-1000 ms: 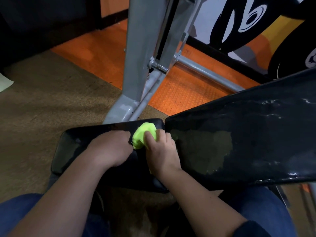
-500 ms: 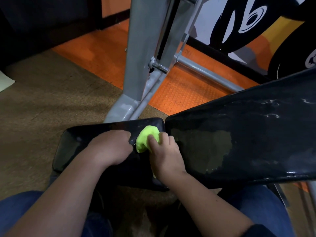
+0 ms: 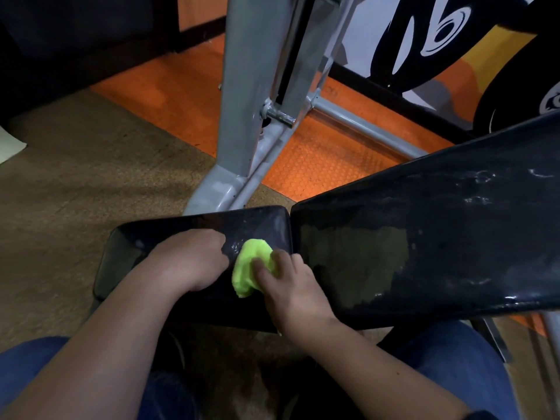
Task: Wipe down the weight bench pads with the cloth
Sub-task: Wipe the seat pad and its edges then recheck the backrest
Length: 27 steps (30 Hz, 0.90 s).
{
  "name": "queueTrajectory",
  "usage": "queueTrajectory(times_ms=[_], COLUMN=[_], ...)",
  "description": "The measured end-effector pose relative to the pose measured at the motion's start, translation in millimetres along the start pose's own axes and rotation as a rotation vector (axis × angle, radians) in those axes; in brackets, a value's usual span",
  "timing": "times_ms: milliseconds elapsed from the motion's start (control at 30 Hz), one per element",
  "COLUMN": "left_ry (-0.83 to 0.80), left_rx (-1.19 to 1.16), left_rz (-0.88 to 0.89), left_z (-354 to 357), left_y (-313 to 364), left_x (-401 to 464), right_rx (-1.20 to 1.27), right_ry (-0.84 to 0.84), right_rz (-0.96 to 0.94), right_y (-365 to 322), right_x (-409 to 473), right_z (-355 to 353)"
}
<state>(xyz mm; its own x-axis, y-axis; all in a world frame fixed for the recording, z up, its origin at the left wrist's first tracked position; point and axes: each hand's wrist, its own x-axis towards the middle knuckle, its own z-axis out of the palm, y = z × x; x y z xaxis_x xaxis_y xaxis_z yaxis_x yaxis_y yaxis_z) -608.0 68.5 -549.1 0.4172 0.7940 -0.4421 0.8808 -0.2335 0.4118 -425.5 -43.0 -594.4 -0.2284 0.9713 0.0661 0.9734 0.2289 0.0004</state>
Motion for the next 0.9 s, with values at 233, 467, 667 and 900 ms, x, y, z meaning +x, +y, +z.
queueTrajectory(times_ms=[233,467,667,900], left_ry=[-0.011,-0.030,-0.042,-0.039], left_rx=[0.048,0.052,0.065,0.122], left_rz=[-0.001,-0.024,-0.048,-0.057], left_z=[3,2,0,1], left_y=[1,3,1,5], left_x=[-4,-5,-8,-14], right_rx=[0.024,0.016,0.013,-0.030], right_ry=[-0.007,-0.004,-0.020,-0.043], right_rz=[0.041,0.101,0.013,-0.116], right_y=[-10,-14,-1,-4], right_x=[-2,1,-16,-28], right_z=[4,2,1,1])
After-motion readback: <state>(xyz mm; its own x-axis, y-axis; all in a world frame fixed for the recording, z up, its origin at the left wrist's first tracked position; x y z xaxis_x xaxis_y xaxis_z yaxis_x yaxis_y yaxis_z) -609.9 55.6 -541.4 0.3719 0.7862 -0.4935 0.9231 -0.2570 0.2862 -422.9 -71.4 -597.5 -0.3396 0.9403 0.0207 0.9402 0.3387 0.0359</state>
